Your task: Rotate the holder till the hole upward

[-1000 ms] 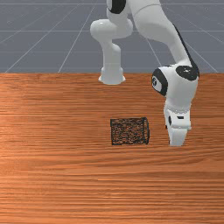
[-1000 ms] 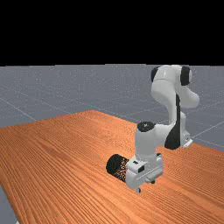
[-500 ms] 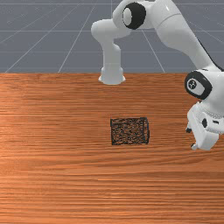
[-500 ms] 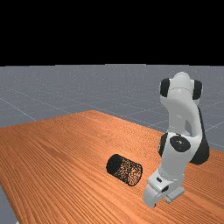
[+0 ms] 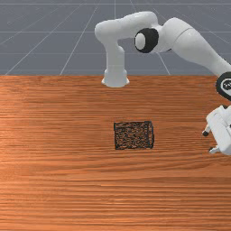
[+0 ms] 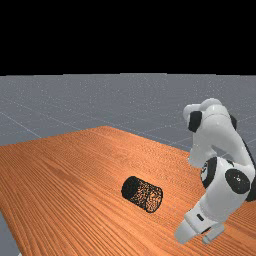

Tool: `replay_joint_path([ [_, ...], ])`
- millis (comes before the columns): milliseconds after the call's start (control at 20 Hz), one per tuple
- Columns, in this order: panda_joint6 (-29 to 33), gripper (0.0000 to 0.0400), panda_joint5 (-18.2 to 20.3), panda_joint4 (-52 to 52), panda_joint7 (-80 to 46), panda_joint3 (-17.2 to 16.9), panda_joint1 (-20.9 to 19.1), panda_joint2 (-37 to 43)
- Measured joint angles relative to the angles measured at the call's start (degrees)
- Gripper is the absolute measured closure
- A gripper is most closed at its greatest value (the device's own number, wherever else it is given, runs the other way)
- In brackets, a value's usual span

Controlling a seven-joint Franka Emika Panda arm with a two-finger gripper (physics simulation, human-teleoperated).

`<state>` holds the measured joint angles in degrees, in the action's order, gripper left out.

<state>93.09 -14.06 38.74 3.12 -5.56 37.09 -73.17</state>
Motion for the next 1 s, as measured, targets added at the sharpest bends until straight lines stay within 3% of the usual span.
replay_joint_path([
  [200, 0.0, 0.0, 0.0, -0.03, 0.0, 0.01, 0.02, 0.07],
  [300, 4.95, 0.0, -2.81, 15.64, -1.65, -1.69, 1.03, 8.06],
  [350, 5.36, 0.0, -10.12, 26.18, -1.74, -7.25, 2.2, 12.15],
  [450, 17.87, 0.0, -13.22, 43.36, -0.02, -9.81, -2.28, 20.84],
  [500, 17.78, 0.0, -8.49, 43.43, 9.29, -6.79, -8.4, 22.01],
  [550, 20.3, 0.0, -9.22, 46.2, 9.36, -7.73, -9.6, 23.34],
  [700, 23.17, 0.0, -10.15, 49.41, 10.91, -9.05, -12.01, 24.8],
  [750, 29.7, 0.0, -10.51, 53.94, 8.33, -9.32, -12.38, 26.92],
  [1000, 32.62, 0.0, -7.98, 55.26, 11.15, -7.26, -14.81, 27.4],
])
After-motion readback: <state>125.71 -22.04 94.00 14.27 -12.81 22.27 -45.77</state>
